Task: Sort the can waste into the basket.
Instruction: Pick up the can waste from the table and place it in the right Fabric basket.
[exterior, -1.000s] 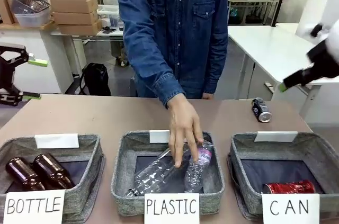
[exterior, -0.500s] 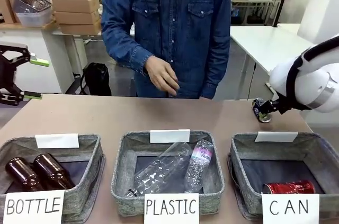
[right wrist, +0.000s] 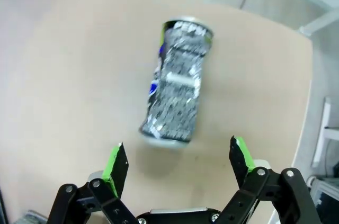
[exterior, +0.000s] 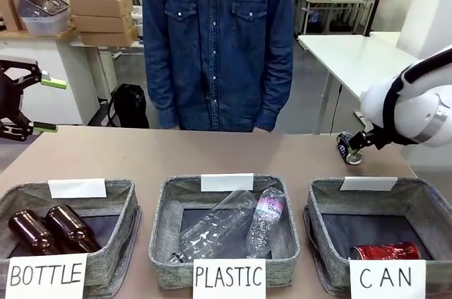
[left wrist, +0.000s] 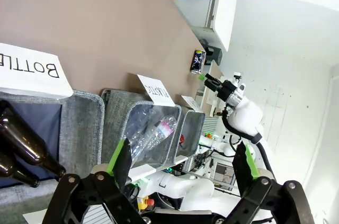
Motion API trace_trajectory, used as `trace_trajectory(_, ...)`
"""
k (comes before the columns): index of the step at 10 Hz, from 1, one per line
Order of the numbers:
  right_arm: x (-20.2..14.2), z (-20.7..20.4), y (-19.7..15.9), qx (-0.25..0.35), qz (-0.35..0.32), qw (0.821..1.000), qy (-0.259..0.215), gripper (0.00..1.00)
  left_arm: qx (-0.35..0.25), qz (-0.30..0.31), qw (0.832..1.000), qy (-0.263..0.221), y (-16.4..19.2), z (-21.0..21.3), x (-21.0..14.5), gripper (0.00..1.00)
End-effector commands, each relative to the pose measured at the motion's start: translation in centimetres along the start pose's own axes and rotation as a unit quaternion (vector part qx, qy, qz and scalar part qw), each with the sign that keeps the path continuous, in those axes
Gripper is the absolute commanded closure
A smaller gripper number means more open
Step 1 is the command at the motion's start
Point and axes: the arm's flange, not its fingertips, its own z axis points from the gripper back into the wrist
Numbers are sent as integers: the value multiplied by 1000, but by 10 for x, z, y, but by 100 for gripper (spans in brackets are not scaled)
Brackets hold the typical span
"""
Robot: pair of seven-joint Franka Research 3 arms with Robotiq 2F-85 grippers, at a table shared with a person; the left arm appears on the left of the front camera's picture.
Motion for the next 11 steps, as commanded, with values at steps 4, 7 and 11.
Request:
trace_trajectory(4,46,-44,-6,-21,-37,998,54,0,-1,-7,1000,4,0,3,0,0)
trace_trajectory(7,49,-55,-1,-21,-33,997,62,0,-1,-7,1000,4,0,3,0,0)
trace_trajectory(11,47,-55,0,-13,-21,997,73,60,-1,-7,1000,4,0,3,0,0)
